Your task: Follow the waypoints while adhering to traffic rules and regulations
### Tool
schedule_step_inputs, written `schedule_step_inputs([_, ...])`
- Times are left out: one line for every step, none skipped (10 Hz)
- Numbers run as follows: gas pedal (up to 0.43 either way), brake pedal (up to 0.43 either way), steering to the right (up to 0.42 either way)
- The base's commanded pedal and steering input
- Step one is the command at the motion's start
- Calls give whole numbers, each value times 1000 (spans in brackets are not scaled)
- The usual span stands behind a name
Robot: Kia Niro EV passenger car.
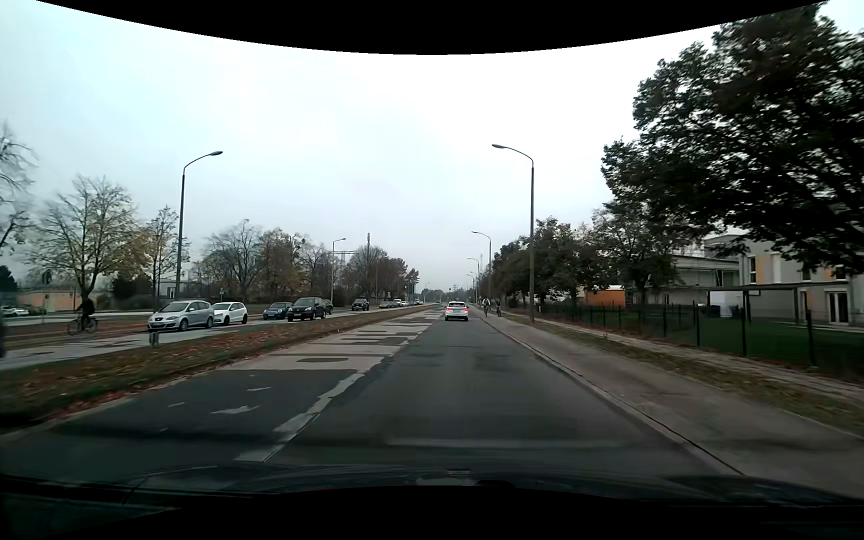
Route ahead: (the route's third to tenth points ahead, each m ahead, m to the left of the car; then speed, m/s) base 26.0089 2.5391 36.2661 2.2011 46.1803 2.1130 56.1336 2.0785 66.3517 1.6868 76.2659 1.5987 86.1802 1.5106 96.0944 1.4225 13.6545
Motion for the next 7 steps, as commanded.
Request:
schedule_step_inputs([150, 0, -4])
schedule_step_inputs([150, 0, -4])
schedule_step_inputs([150, 0, -4])
schedule_step_inputs([150, 0, -3])
schedule_step_inputs([150, 0, -2])
schedule_step_inputs([150, 0, -2])
schedule_step_inputs([150, 0, 0])
